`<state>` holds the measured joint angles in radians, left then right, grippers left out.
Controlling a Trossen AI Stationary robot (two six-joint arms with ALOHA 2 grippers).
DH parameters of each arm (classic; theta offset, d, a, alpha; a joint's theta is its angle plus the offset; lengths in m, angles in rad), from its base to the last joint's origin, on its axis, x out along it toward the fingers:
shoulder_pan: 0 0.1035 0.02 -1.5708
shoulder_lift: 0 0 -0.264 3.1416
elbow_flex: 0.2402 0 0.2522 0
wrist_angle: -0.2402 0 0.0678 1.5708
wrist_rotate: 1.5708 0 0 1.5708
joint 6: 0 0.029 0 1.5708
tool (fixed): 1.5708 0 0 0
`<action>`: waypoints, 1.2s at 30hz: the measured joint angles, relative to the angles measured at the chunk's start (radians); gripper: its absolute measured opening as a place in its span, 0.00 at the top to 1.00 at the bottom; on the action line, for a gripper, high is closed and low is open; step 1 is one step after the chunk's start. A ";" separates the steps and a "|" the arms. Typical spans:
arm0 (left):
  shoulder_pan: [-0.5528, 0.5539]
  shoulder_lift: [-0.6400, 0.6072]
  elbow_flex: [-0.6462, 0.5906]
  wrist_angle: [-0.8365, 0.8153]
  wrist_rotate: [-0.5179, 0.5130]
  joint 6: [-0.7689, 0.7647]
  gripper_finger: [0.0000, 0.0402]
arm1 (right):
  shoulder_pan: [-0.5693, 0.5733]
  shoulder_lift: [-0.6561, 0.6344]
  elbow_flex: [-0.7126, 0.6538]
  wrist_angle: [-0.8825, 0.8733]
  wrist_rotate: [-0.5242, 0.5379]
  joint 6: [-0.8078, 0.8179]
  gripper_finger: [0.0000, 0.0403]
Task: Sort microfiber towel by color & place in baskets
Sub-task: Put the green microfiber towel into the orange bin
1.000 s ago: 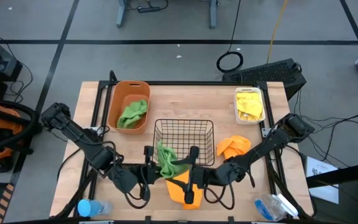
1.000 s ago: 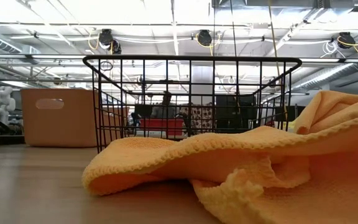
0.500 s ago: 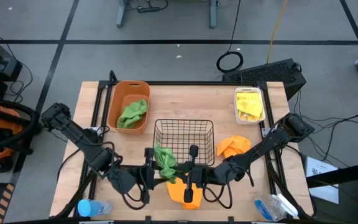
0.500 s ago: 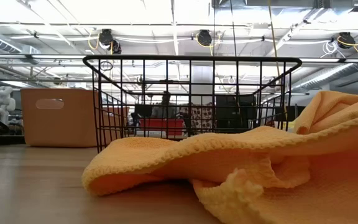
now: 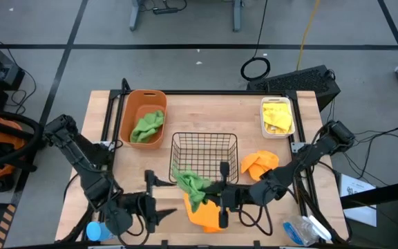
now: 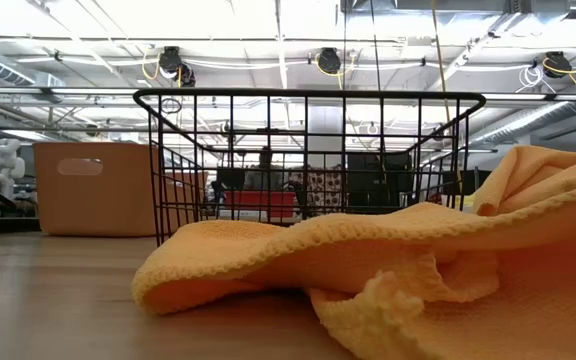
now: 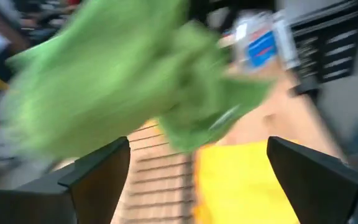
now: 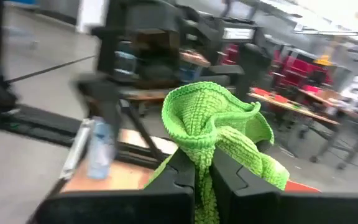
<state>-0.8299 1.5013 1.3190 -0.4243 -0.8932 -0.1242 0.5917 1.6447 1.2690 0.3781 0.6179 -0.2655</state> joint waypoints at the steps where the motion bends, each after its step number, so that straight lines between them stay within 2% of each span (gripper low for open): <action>1: -0.008 0.000 0.000 -0.029 -0.044 -0.009 0.05 | 0.006 -0.005 0.000 -0.013 -0.023 0.004 1.00; 4: -0.014 0.000 0.000 -0.075 -0.121 -0.056 0.05 | 0.013 -0.013 0.000 0.001 -0.099 0.013 1.00; 7: 0.007 0.004 0.000 -0.043 -0.099 -0.076 0.05 | 0.013 -0.013 0.000 0.029 -0.199 -0.004 1.00; 9: 0.021 0.019 0.000 0.024 -0.049 -0.070 0.05 | 0.011 -0.013 0.000 0.042 -0.228 -0.005 1.00; 11: 0.027 0.042 0.000 0.096 0.042 -0.031 0.05 | 0.005 -0.013 0.000 0.056 -0.228 -0.008 1.00; 14: 0.023 0.084 0.000 0.180 0.080 0.016 0.03 | 0.003 -0.013 0.000 0.081 -0.223 -0.022 1.00; 18: 0.022 0.139 0.000 0.253 0.057 0.027 0.01 | 0.004 -0.013 0.000 0.111 -0.223 -0.043 1.00; 23: 0.025 0.209 0.000 0.513 -0.103 0.107 0.01 | 0.001 -0.013 0.000 0.136 -0.198 -0.076 1.00; 29: 0.033 0.233 0.000 0.736 -0.103 0.252 0.01 | -0.006 -0.018 0.000 0.135 -0.148 -0.087 1.00; 34: 0.096 0.232 0.000 0.755 -0.100 0.294 0.01 | -0.013 -0.019 0.000 0.134 -0.148 -0.086 1.00; 36: 0.126 0.231 0.000 0.756 -0.049 0.290 0.01 | -0.017 -0.019 0.000 0.134 -0.147 -0.076 1.00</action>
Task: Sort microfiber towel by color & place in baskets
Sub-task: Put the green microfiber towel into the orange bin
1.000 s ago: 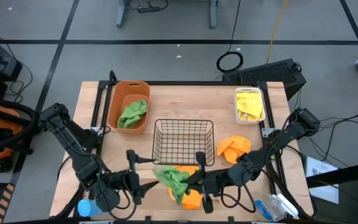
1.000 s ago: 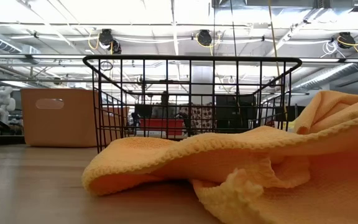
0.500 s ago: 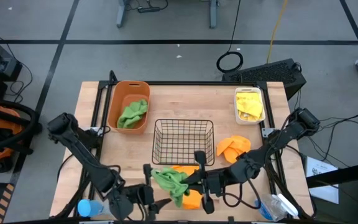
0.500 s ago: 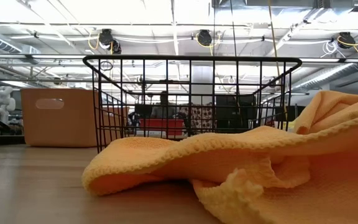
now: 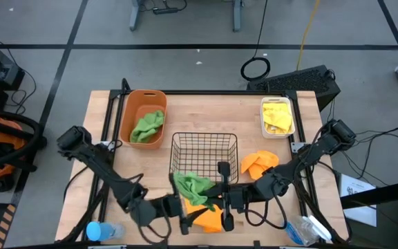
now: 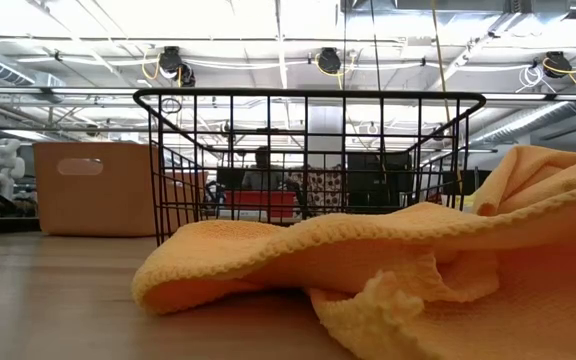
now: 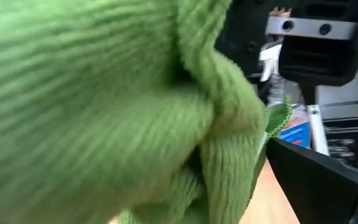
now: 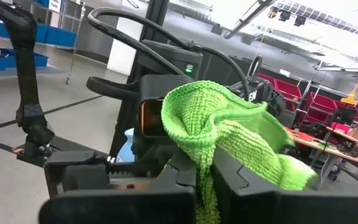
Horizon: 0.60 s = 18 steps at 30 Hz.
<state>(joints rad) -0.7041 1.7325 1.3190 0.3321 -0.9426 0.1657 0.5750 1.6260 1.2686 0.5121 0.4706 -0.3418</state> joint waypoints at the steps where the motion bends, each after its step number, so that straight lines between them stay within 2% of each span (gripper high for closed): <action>1: 0.012 0.000 0.000 -0.001 0.037 -0.001 0.01 | -0.001 0.000 0.000 -0.001 0.000 0.003 1.00; 3: 0.030 0.000 0.000 -0.007 0.092 -0.002 0.02 | -0.001 0.000 0.000 -0.003 0.000 0.004 0.99; 5: 0.037 0.000 0.000 -0.008 0.098 0.001 0.06 | 0.000 0.000 0.000 -0.013 0.000 0.004 0.99; 8: 0.035 0.000 0.000 -0.007 0.098 0.027 0.19 | 0.000 0.000 0.000 -0.027 0.000 0.004 0.99; 11: 0.024 0.000 0.000 -0.004 0.098 0.049 0.39 | 0.000 0.000 0.000 -0.029 0.000 0.004 0.99; 17: 0.004 -0.010 0.000 -0.010 0.097 0.094 0.88 | 0.000 0.000 0.000 -0.033 0.002 0.009 0.99; 18: 0.000 -0.014 0.000 -0.009 0.097 0.104 0.93 | 0.000 0.000 0.000 -0.033 0.002 0.014 0.99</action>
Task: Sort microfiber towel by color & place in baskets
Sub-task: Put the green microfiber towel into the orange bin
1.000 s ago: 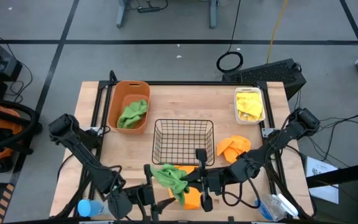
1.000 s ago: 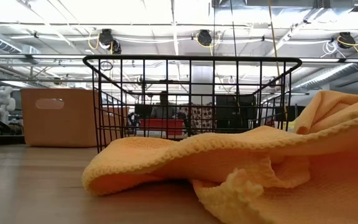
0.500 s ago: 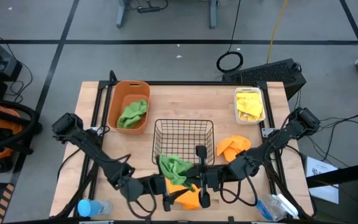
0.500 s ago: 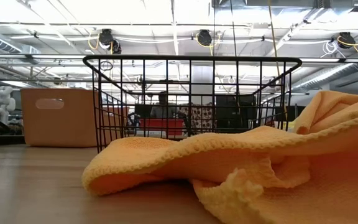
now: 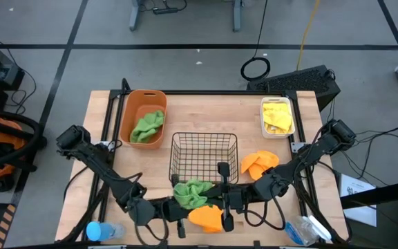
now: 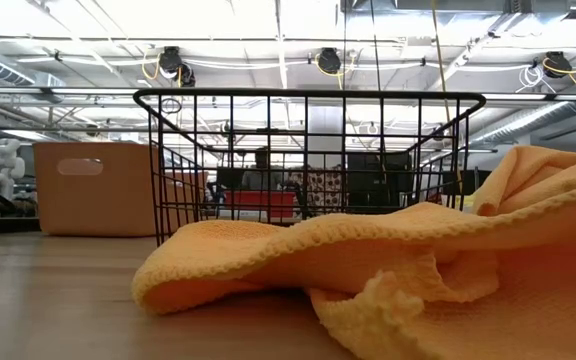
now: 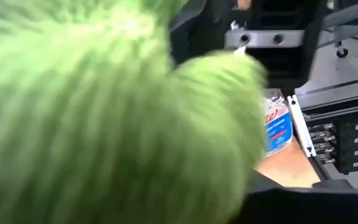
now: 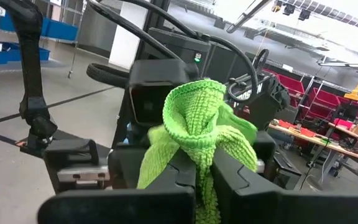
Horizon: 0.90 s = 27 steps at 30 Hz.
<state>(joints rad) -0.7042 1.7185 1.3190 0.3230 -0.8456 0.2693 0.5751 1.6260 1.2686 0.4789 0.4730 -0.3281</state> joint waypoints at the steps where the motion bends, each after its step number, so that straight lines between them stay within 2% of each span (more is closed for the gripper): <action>1: -0.004 -0.005 0.000 0.000 -0.002 0.004 0.95 | 0.000 0.000 0.000 -0.001 0.001 0.008 0.99; 5: -0.025 -0.043 0.000 -0.052 -0.086 0.030 0.92 | 0.000 0.000 0.000 -0.011 0.007 0.061 0.95; 8: -0.033 -0.088 0.000 -0.149 -0.144 0.018 0.93 | 0.002 0.000 0.000 -0.040 0.048 0.109 0.87; 13: -0.027 -0.166 0.000 -0.299 -0.153 -0.052 0.96 | 0.013 0.000 0.000 -0.118 0.228 0.099 0.68; 19: 0.011 -0.261 0.000 -0.510 -0.165 -0.157 0.96 | 0.011 0.001 0.000 -0.193 0.349 0.039 0.48; 23: 0.048 -0.313 0.000 -0.635 -0.182 -0.204 0.96 | 0.011 0.001 0.000 -0.231 0.400 0.003 0.40; 27: 0.097 -0.376 0.000 -0.792 -0.184 -0.273 0.96 | 0.011 0.001 0.000 -0.302 0.442 0.002 0.37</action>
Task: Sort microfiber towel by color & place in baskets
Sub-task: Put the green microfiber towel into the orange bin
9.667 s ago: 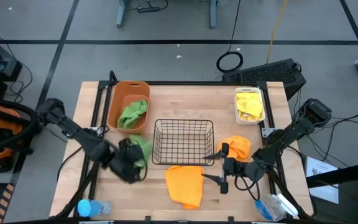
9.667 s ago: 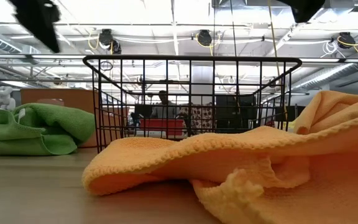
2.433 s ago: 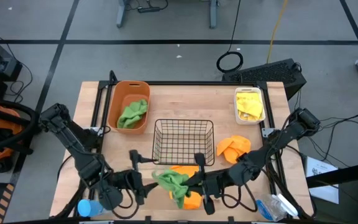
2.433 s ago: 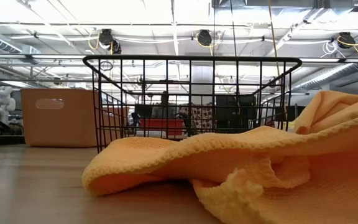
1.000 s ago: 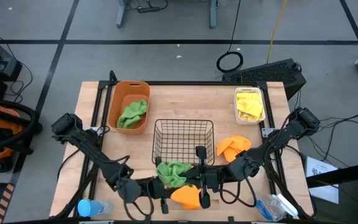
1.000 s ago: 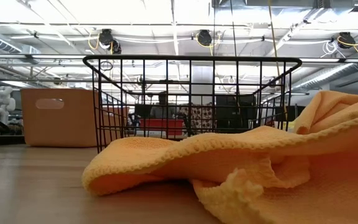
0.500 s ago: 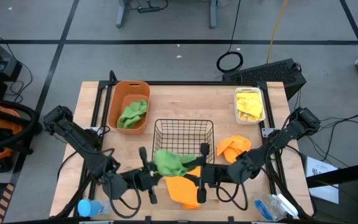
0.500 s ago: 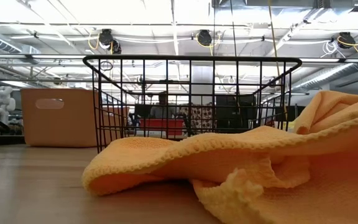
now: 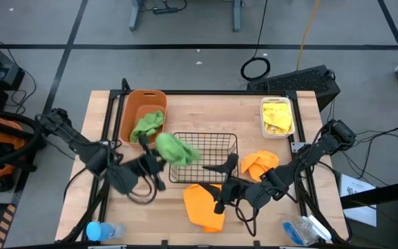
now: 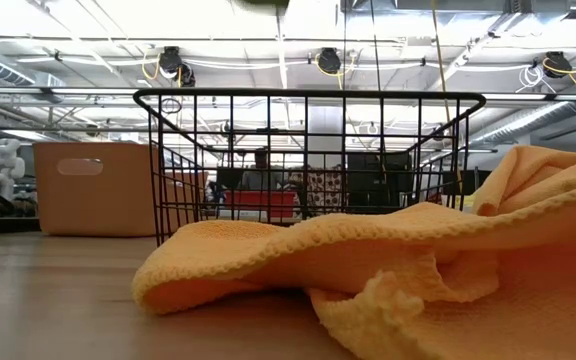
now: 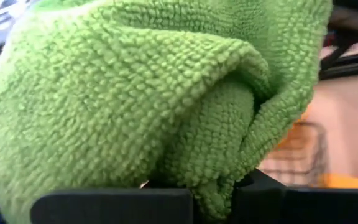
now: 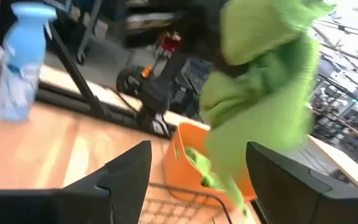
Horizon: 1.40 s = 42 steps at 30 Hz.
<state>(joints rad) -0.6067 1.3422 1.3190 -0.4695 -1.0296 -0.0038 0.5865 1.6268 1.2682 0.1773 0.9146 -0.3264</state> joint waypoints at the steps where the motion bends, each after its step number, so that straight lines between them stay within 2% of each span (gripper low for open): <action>1: 0.016 -0.014 0.000 -0.042 -0.001 -0.028 0.96 | 0.000 0.000 0.000 -0.024 0.003 0.012 0.37; 8: 0.106 -0.122 0.000 -0.404 0.003 -0.273 0.96 | 0.000 0.000 0.000 -0.212 -0.004 0.208 0.40; 13: 0.163 -0.187 0.000 -0.644 0.007 -0.457 0.96 | 0.001 0.000 0.000 -0.286 -0.006 0.329 0.44; 17: 0.212 -0.219 0.000 -0.766 0.007 -0.561 0.96 | 0.000 0.000 0.000 -0.303 -0.078 0.382 0.47; 23: 0.313 -0.227 0.000 -0.792 0.044 -0.561 0.96 | 0.001 0.000 0.000 -0.310 -0.136 0.412 0.51; 29: 0.436 -0.227 0.000 -0.808 0.232 -0.540 0.96 | 0.004 0.000 0.000 -0.340 -0.135 0.423 0.53; 38: 0.613 -0.227 0.000 -0.806 0.345 -0.475 0.96 | 0.005 0.001 0.000 -0.368 -0.135 0.442 0.56; 42: 0.699 -0.219 0.000 -0.802 0.446 -0.435 0.96 | 0.005 0.001 0.000 -0.404 -0.135 0.484 0.57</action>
<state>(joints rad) 0.0925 1.1229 1.3190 -1.2713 -0.5836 -0.4389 0.5919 1.6276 1.2682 -0.2268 0.7792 0.1576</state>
